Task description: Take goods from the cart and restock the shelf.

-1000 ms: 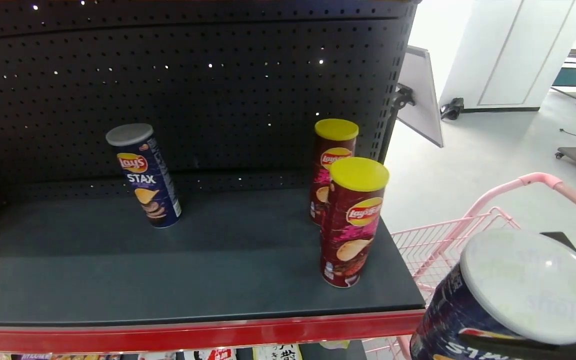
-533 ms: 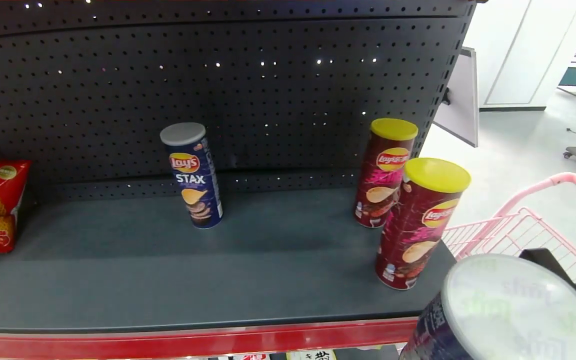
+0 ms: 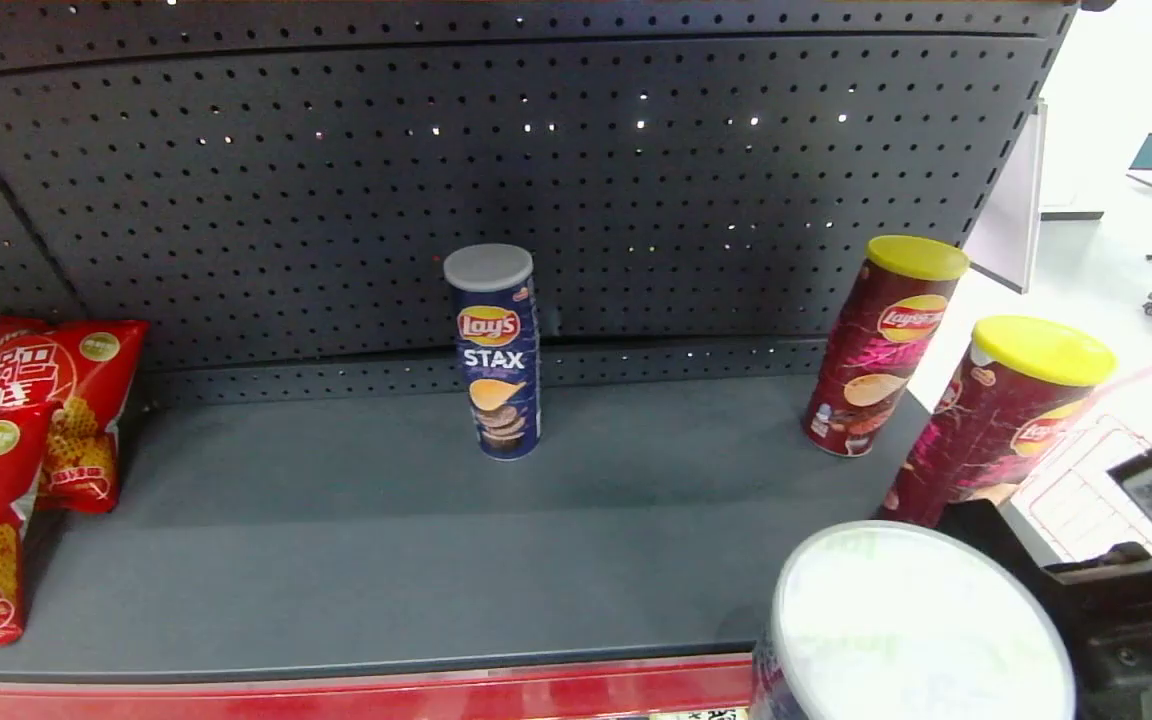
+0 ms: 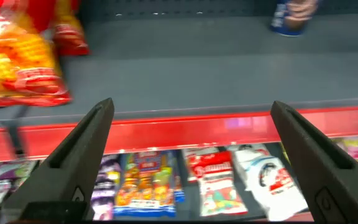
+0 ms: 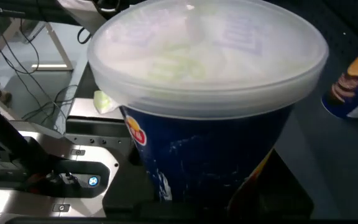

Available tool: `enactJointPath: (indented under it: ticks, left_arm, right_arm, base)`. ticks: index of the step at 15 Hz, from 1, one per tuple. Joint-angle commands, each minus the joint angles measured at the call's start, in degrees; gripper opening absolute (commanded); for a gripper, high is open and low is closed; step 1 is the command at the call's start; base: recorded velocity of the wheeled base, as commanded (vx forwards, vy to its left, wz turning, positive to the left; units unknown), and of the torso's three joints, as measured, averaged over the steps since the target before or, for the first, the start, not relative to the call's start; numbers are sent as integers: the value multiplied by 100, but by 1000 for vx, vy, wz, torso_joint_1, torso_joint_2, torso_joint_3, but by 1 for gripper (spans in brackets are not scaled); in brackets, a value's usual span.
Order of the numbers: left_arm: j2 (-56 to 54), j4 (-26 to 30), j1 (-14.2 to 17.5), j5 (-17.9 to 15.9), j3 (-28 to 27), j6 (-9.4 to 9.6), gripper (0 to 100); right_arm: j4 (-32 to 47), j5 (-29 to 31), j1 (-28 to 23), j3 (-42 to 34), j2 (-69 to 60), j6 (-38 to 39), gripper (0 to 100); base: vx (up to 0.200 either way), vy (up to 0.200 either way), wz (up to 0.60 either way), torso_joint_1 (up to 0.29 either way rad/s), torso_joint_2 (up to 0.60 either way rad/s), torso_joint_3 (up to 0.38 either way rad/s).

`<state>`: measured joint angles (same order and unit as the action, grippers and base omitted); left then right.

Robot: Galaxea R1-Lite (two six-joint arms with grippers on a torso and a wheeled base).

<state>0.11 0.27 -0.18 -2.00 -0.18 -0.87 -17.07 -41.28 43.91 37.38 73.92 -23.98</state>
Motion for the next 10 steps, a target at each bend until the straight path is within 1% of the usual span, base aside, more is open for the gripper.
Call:
enactJointPath:
  ticks: [1, 2, 10]
  left_arm:
    - [-2, 0, 1, -2, 1, -1, 100]
    - [-2, 0, 1, -2, 1, -1, 100]
    - [-2, 0, 1, -2, 1, 16, 100]
  right_arm:
    - [-7, -3, 12, 24, 166, -2, 0]
    - [-7, -12, 12, 33, 210, -2, 0]
    - [-7, -21, -5, 7, 228, -2, 0]
  base:
    - [0, 200, 0, 2, -2, 7]
    - [0, 200, 0, 2, 2, 2]
    - [0, 0, 0, 0, 0, 0]
